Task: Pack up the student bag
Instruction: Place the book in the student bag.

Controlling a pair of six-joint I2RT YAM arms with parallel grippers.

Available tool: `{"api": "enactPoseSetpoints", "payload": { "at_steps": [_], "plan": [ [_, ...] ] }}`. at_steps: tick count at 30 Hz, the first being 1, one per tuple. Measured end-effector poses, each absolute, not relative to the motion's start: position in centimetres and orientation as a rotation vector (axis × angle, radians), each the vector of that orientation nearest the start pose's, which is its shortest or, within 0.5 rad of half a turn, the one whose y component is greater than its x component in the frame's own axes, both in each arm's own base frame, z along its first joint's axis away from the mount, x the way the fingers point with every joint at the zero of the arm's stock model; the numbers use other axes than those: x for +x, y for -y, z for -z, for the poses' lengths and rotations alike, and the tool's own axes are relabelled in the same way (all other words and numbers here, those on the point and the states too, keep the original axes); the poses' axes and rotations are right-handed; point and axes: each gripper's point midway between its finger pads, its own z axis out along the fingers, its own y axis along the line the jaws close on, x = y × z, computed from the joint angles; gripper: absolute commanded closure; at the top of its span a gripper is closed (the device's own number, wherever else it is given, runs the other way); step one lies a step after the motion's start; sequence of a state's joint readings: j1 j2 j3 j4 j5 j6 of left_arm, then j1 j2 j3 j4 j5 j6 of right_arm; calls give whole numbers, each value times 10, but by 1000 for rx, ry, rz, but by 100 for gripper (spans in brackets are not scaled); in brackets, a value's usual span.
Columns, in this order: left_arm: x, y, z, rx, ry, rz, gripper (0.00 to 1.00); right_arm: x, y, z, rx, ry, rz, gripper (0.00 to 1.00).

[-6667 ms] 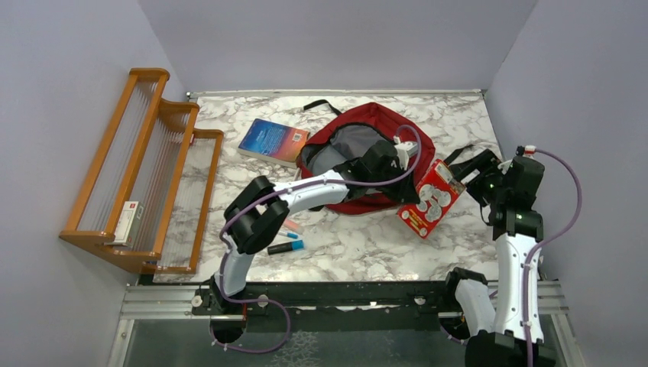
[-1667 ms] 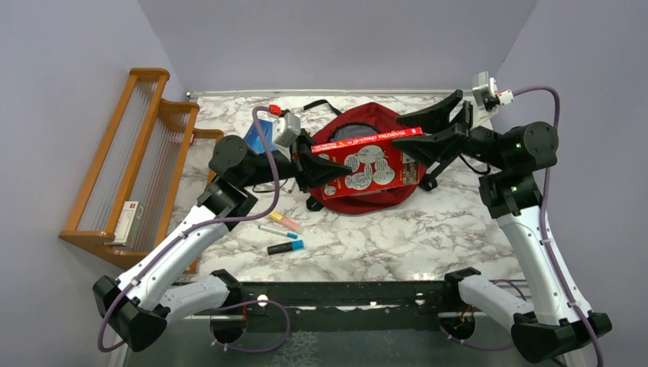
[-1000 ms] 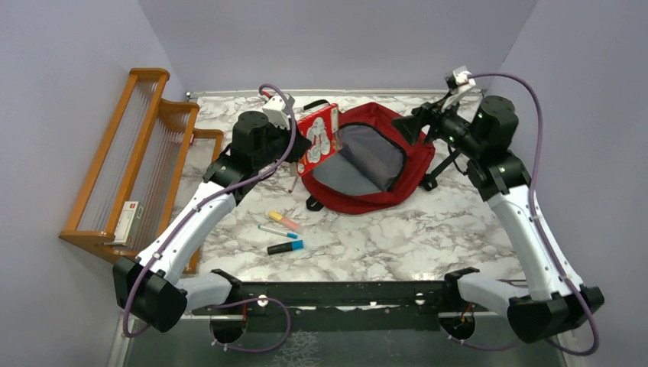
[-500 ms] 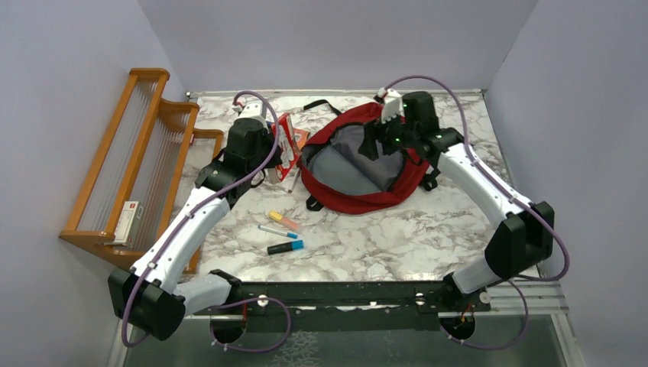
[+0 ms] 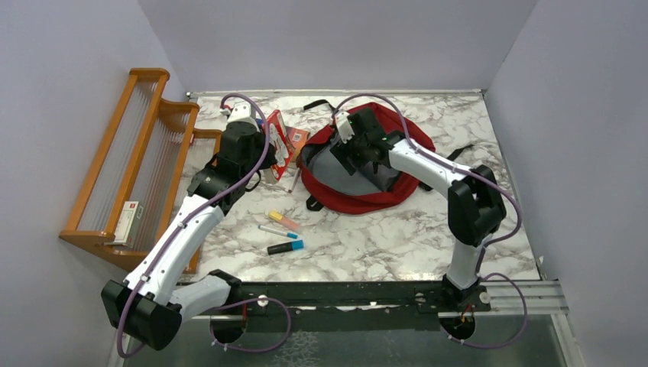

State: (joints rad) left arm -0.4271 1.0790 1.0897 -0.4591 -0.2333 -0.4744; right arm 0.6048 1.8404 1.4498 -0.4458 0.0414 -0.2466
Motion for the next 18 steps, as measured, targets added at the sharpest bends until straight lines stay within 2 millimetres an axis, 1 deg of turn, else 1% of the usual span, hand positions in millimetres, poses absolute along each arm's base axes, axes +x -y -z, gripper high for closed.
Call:
{"api": "enactPoseSetpoints", "payload": {
  "at_steps": [7,12,15,18],
  "plan": [
    [325,125,-267,-209,-2013,351,100,428,-245,-97,-1013,-2202,78,25],
    [321,124,-266,-215,-2010,359,100,432,-238,-72,-1048,-2236,154,29],
    [320,124,-264,-217,-2014,362,100,432,-236,-59,-1065,-2253,178,37],
    [320,125,-265,-217,-2014,370,100,434,-232,-53,-1063,-2260,210,51]
  ]
}}
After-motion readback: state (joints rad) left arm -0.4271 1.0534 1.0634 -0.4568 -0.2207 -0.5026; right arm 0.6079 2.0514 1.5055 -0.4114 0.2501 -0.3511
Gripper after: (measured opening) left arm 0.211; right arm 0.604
